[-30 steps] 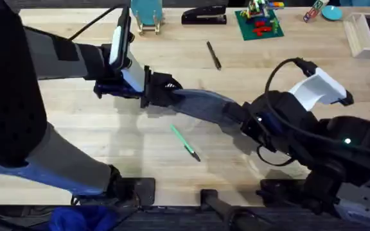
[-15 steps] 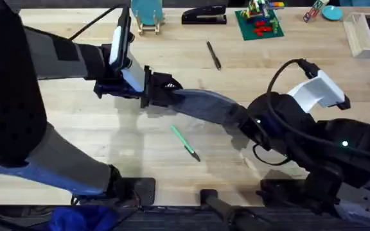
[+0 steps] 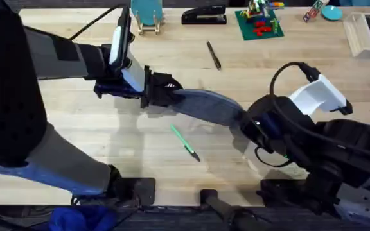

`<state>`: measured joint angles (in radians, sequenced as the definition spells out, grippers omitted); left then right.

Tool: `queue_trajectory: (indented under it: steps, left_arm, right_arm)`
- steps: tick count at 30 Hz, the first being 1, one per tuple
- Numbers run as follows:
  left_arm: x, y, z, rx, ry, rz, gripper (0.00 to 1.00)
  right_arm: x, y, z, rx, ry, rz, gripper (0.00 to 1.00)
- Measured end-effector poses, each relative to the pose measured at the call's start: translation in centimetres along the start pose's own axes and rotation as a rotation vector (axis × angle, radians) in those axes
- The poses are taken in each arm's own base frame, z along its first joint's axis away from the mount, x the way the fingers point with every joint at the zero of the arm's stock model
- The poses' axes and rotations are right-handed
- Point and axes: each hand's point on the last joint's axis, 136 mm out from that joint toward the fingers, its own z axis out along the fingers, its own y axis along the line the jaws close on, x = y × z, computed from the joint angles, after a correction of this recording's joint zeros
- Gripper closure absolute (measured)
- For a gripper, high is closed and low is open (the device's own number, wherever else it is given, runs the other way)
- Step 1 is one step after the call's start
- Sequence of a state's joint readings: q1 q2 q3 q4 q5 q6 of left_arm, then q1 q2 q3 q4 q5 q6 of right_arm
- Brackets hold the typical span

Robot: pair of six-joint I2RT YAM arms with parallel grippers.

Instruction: Unzip the bag, pick up the pens from the table one at a time and place them inside, then zip the bag closed.

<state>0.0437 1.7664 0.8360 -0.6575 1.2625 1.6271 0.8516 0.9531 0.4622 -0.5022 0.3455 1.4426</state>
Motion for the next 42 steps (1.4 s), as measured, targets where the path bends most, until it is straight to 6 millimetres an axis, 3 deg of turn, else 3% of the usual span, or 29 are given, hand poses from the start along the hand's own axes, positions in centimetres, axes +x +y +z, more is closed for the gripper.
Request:
queue_trajectory:
  steps: [5,17,26,30,34,42]
  left_arm:
    - [0.0,0.0,0.0,0.000,0.000,0.000,0.957]
    - [0.0,0.0,0.0,0.000,0.000,-0.001,0.957]
    - [0.0,0.0,0.0,0.000,0.000,0.000,0.957]
    - [0.0,0.0,0.0,0.000,0.000,0.000,0.957]
    - [0.0,0.0,0.0,0.000,0.000,0.000,0.957]
    - [0.0,0.0,0.0,0.000,0.000,0.000,0.957]
  right_arm:
    - [0.1,-0.1,0.0,0.004,0.002,0.021,0.689]
    - [0.5,-0.6,0.8,0.044,0.011,0.087,0.692]
    - [0.9,-1.0,1.4,0.082,0.024,0.143,0.768]
    - [1.0,-1.2,1.5,0.095,0.025,0.151,0.901]
    - [1.0,-1.2,1.5,0.097,0.026,0.154,0.961]
    - [1.1,-1.1,1.4,0.085,0.034,0.130,0.970]
